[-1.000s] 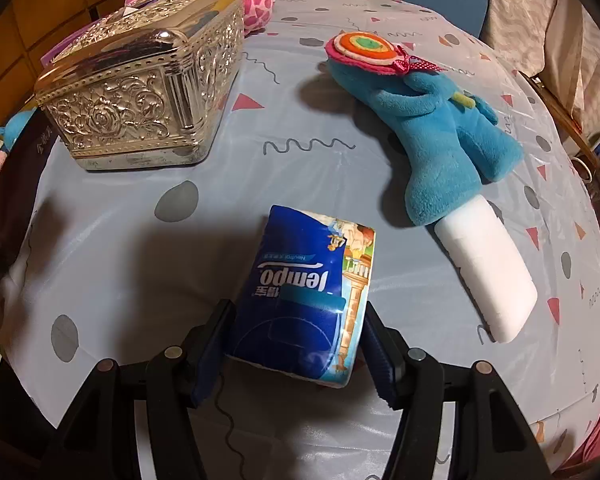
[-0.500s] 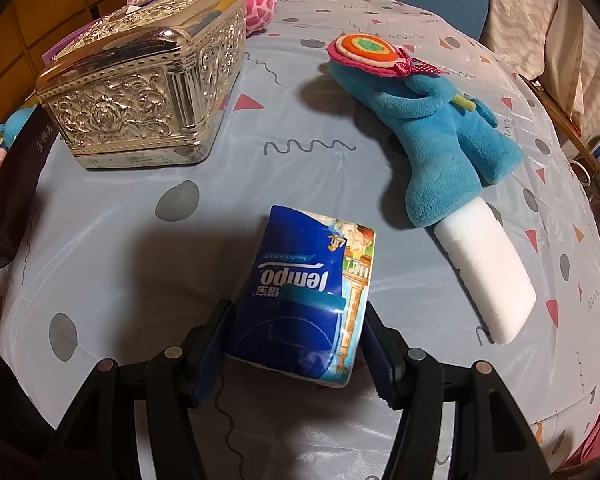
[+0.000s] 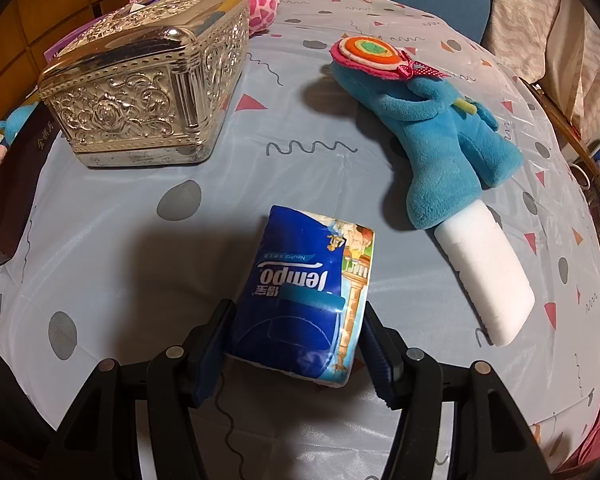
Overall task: Organize soft objects
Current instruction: 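Lower the red heart into the gold tray and open the left tool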
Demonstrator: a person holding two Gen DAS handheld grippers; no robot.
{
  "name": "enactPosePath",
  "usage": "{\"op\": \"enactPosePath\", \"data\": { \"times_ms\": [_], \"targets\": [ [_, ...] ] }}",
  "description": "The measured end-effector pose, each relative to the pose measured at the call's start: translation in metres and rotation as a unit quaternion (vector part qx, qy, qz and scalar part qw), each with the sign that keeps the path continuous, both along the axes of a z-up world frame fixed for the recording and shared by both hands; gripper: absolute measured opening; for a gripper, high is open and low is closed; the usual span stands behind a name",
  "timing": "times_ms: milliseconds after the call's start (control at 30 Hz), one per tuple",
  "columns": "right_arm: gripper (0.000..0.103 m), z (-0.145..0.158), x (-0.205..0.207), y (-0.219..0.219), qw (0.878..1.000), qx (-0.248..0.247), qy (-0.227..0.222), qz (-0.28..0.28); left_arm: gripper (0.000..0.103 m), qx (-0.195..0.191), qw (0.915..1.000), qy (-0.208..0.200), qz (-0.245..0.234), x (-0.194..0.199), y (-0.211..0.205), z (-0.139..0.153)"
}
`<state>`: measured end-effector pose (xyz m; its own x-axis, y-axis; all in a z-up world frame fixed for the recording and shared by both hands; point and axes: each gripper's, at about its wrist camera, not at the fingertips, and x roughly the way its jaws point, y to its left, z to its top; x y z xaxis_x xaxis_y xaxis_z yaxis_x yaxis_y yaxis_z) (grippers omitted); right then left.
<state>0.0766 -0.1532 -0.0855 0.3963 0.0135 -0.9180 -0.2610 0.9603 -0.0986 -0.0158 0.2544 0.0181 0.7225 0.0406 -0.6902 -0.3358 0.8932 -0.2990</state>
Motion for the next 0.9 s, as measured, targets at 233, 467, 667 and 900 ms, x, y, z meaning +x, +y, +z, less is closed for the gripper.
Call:
{"op": "enactPosePath", "data": {
  "times_ms": [233,467,667,900],
  "targets": [
    [0.061,0.000,0.000,0.000,1.000,0.003,0.001,-0.001,0.028,-0.014,0.9989,0.025,0.037,0.022,0.054,-0.020],
    [0.061,-0.001,0.001,-0.002,1.000,0.007,0.001,-0.006,0.039,0.024,0.9960,0.073,0.045,0.064,0.074,-0.045],
    [0.061,-0.001,0.001,-0.002,1.000,0.008,0.001,-0.007,0.048,0.040,0.9948,0.063,0.069,0.050,0.072,-0.040],
    [0.061,-0.001,0.001,0.000,1.000,0.005,-0.001,-0.007,0.054,0.094,0.9941,0.019,0.051,0.013,0.024,-0.014]
  ]
}}
